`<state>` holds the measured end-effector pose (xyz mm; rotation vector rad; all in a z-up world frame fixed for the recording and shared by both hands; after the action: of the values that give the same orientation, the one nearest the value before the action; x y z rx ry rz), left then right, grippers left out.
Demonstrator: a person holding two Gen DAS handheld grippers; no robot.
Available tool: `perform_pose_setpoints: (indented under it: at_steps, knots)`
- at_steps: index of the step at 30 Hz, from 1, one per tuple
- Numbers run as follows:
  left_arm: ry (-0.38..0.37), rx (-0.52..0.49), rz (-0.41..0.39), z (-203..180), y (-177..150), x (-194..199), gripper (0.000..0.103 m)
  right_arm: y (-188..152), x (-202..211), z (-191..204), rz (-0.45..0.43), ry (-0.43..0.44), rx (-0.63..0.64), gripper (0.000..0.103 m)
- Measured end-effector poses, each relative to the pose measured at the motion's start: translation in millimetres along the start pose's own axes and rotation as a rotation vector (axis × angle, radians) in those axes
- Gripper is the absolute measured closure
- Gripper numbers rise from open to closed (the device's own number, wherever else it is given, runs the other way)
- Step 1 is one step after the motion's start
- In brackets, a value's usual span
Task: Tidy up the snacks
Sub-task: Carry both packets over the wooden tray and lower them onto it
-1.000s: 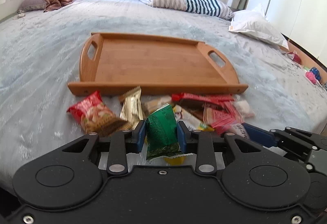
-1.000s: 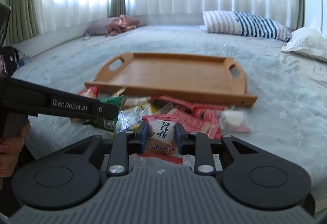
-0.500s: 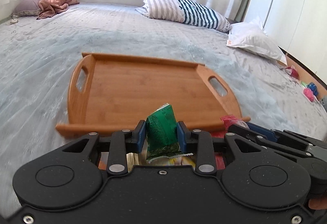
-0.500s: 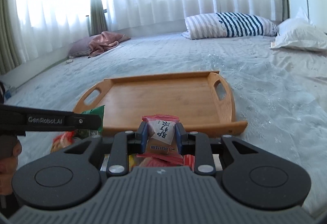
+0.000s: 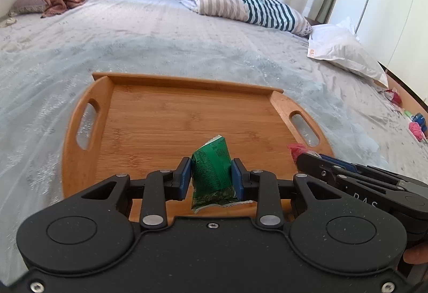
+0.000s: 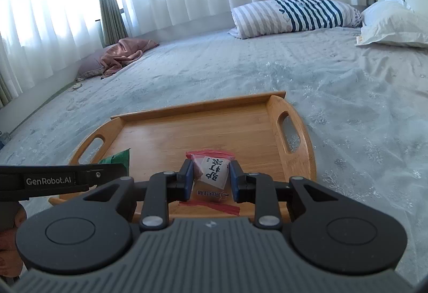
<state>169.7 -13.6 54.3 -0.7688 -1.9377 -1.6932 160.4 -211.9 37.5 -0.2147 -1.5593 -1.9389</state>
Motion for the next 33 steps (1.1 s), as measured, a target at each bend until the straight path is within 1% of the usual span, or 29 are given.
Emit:
perform_pose_setpoints:
  at_steps: [7,17,33]
  knots:
    - [0.021,0.004,0.040,3,4,-30,0.072,-1,-20,-6,0.034,-0.019,-0.004,0.071]
    - [0.035,-0.037,0.041,-3,-1,-41,0.072,-5,-34,-4,0.057,-0.035,0.009,0.070]
    - [0.040,-0.058,0.045,-6,-3,-48,0.072,-8,-41,-4,0.071,-0.044,0.020,0.069]
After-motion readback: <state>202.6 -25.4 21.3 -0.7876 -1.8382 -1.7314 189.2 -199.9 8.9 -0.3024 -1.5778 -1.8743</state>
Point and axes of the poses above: each gripper's, at about its wrist camera, not at the fingertips, and x roughly against the way its jaws point, z to its left, y to its top, the point moved 1 cm from there along -x, roughly the way its jaws point, and after that the axes turned 7 degrees about y, right-handed, at the moved point
